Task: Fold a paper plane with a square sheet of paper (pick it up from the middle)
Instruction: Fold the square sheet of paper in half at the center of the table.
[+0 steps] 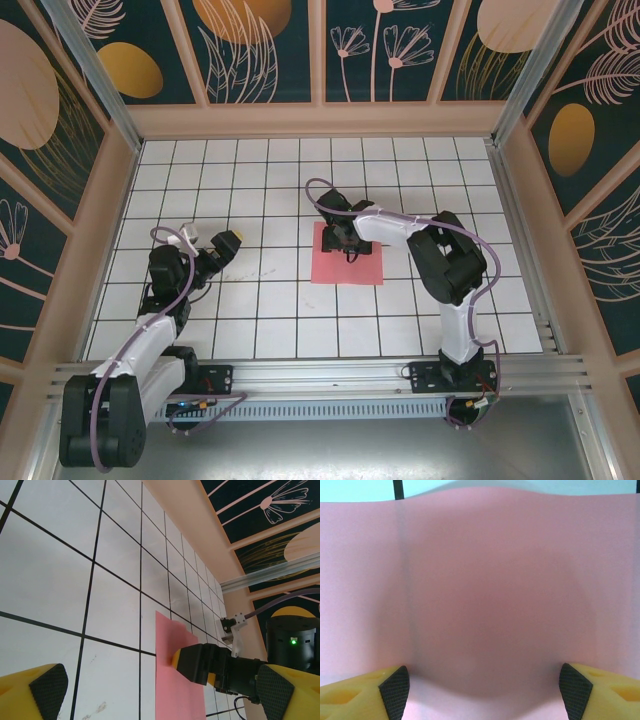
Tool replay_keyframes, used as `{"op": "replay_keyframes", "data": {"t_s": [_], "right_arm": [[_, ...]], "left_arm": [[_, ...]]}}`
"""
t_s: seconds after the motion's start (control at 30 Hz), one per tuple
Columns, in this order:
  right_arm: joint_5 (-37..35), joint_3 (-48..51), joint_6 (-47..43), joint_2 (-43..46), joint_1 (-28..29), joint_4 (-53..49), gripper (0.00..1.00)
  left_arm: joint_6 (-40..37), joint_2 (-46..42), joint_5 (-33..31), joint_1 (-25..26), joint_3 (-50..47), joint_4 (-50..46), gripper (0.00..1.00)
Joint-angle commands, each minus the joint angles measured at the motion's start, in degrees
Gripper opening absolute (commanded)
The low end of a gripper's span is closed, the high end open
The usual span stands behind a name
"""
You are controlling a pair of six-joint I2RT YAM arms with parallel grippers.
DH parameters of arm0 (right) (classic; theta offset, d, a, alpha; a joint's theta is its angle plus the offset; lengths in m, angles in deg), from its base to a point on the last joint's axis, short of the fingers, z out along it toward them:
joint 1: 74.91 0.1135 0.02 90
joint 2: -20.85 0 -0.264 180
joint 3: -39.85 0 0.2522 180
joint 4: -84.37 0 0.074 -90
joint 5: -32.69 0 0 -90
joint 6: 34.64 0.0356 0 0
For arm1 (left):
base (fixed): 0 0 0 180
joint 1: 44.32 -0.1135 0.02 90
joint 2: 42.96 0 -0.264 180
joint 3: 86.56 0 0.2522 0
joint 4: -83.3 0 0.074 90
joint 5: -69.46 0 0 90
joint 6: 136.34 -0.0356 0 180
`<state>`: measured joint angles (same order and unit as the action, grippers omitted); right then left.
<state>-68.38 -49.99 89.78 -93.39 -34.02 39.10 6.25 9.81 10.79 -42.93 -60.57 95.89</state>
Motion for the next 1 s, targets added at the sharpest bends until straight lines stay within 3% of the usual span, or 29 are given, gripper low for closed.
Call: {"op": "replay_keyframes", "data": {"t_s": [0.0, 0.23, 0.33, 0.43, 0.6, 0.67, 0.8, 0.9, 0.97], "right_arm": [[0.59, 0.96, -0.39, -2.09, 0.24, -3.21, 0.82], [0.91, 0.76, -0.43, -1.28, 0.12, -2.74, 0.73], [1.53, 0.59, -0.59, 0.56, 0.15, -1.9, 0.65], [1.38, -0.02, -0.68, 2.71, 0.14, -1.78, 0.47], [3.29, -0.04, -0.71, 8.32, 0.16, -0.56, 0.35], [8.48, 1.56, -1.1, 11.72, 0.07, 3.33, 0.29], [21.62, 6.2, 1.32, 17.46, -0.65, 14.03, 0.3], [33.35, 14.07, 6.89, 20.73, -2.64, 29.25, 0.34], [36.94, 18.42, 10.47, 21.1, -4.23, 36.8, 0.35]], "left_arm": [[0.01, -0.9, 1.21, -0.07, -0.72, -0.15, 0.99], [0.29, -1.08, 1.57, -0.07, -0.61, -0.39, 0.99], [0.53, -1.26, 2.02, -0.07, -0.63, -0.51, 0.99], [0.95, -1.42, 2.39, -0.11, -0.69, -0.68, 0.99], [1.71, -2.36, 2.44, -0.06, -1.16, -0.82, 0.99], [2.0, -2.74, 2.5, -0.06, -1.24, -0.94, 0.99], [3.41, -2.44, 2.9, -0.06, -1.4, 0.49, 0.99], [5.9, -0.68, 5.38, 0.02, -1.83, 5.17, 0.99], [6.95, 1.42, 7.22, 0.75, -1.23, 7.51, 0.99]]}}
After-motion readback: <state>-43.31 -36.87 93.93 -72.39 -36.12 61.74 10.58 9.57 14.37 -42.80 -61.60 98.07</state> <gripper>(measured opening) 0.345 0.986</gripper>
